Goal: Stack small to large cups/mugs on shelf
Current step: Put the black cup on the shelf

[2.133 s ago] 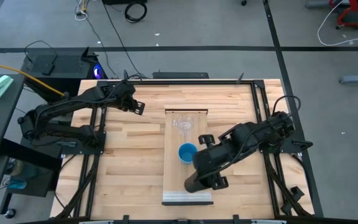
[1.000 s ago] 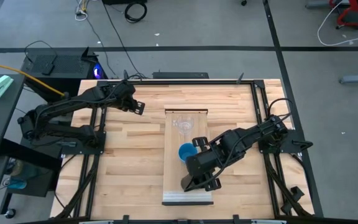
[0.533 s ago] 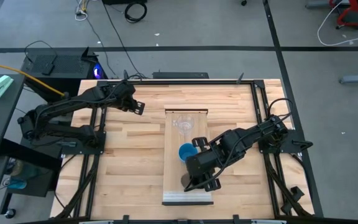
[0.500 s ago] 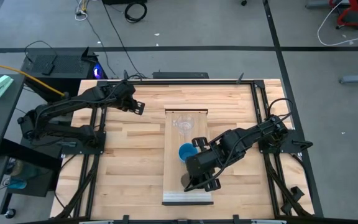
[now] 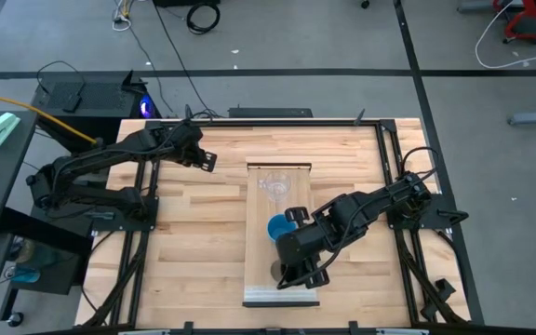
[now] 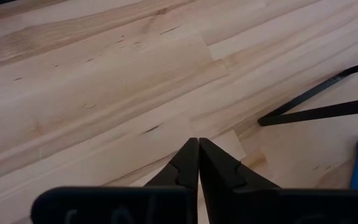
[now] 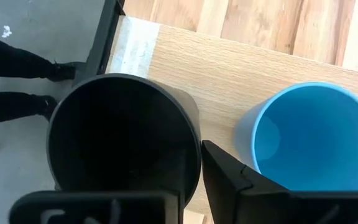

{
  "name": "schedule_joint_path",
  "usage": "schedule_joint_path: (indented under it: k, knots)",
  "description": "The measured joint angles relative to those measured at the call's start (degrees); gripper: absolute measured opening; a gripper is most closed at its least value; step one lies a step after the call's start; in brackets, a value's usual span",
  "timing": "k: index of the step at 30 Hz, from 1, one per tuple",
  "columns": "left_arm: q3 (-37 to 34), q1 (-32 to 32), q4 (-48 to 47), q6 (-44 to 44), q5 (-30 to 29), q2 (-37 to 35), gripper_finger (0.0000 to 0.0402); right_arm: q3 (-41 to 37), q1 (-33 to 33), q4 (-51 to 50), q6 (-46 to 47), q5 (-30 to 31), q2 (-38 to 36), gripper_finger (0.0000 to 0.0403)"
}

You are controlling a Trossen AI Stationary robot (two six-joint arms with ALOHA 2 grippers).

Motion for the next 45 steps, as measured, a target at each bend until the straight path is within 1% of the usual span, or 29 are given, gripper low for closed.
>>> schedule_joint_path:
  k: [5, 15, 23, 27, 34, 39, 45]
  knots:
    - [0.00, 0.00, 0.01, 0.00, 0.00, 0.00, 0.0024, 0.00, 0.02, 0.15, -0.02, 0.00, 0.00, 0.0060]
    - [0.00, 0.02, 0.01, 0.00, 0.00, 0.00, 0.0014, -0.02, 0.00, 1.21, -0.22, 0.00, 0.00, 0.0060]
    - [0.00, 0.02, 0.01, -0.02, 0.00, 0.00, 0.0024, -0.02, 0.00, 1.47, -0.24, 0.00, 0.00, 0.0060]
    - [0.00, 0.00, 0.01, -0.02, 0.00, 0.00, 0.0020, -0.02, 0.00, 1.52, -0.26, -0.02, 0.00, 0.0061]
    - [0.00, 0.00, 0.01, -0.02, 0.00, 0.00, 0.0014, -0.02, 0.00, 1.53, -0.25, -0.02, 0.00, 0.0080]
    - [0.00, 0.00, -0.01, -0.02, 0.00, 0.00, 0.0021, -0.03, 0.00, 1.61, -0.24, -0.02, 0.00, 0.0096]
    - [0.00, 0.00, 0.01, -0.04, 0.00, 0.00, 0.0022, -0.04, -0.56, 2.00, -0.24, 0.01, 0.01, 0.0104]
